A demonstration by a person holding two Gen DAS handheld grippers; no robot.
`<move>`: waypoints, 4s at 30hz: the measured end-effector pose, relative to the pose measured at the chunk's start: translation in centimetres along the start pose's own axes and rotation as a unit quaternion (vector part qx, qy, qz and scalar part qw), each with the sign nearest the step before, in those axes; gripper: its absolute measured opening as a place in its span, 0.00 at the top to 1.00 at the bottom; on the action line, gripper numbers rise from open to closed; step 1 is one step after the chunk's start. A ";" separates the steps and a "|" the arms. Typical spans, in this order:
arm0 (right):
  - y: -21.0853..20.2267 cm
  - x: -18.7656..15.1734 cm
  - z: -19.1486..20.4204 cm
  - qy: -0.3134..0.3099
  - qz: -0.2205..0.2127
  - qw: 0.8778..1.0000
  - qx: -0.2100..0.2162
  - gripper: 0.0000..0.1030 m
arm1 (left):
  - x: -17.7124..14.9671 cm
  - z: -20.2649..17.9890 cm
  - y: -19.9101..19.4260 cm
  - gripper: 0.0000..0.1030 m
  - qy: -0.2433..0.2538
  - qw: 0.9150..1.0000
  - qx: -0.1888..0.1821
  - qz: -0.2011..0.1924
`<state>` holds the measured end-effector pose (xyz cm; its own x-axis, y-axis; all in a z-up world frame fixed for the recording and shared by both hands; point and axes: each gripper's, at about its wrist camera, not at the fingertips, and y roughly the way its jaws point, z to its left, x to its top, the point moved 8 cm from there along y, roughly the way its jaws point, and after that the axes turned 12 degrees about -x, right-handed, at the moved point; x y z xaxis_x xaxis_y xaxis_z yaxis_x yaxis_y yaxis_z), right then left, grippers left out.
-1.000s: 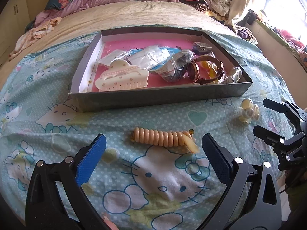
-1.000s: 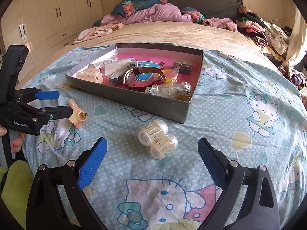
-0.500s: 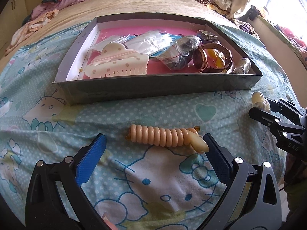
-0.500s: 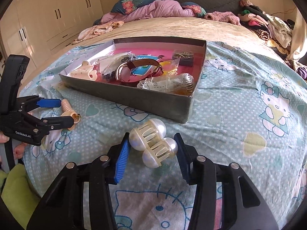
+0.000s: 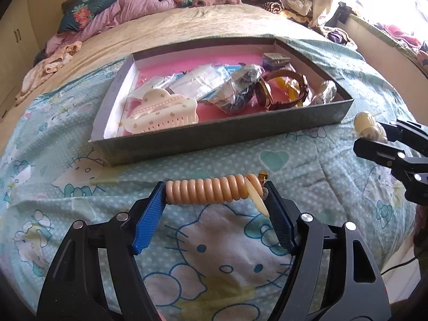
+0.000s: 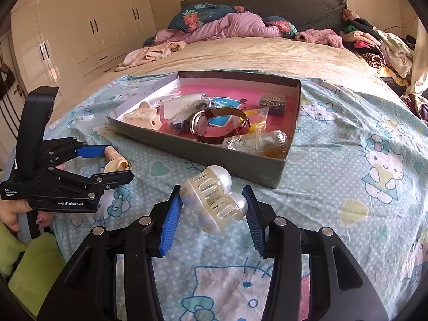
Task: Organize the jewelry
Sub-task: 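Grasp the pearl-capped bottles with the right tool while the left tool grasps the bead coil, then carry the pearl bottles and bead coil into the pink box while both tools open to release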
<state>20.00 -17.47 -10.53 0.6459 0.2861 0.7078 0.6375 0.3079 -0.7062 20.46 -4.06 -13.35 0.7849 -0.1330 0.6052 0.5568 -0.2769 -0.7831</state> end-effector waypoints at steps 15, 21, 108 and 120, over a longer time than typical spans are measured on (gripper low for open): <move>-1.4 3.8 2.9 -0.026 -0.034 0.999 0.012 0.57 | 3.8 2.4 -5.3 0.37 -0.017 0.997 0.012 -0.076; -0.9 5.1 4.2 -0.036 -0.040 0.998 0.015 0.57 | 4.3 3.7 -5.1 0.37 -0.024 0.996 0.015 -0.079; 9.1 8.8 8.4 -0.060 0.001 0.998 0.008 0.57 | 7.7 10.5 1.0 0.36 -0.051 0.997 0.002 -0.061; 9.3 8.9 8.6 -0.059 0.001 0.998 0.011 0.48 | 7.6 10.7 1.1 0.36 -0.051 0.997 0.002 -0.060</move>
<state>28.05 -4.30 -10.68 0.5920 0.3920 0.7042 0.6265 0.3259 -0.7080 29.93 4.83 -11.15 0.7368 -0.0010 0.6761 0.6486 -0.2815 -0.7072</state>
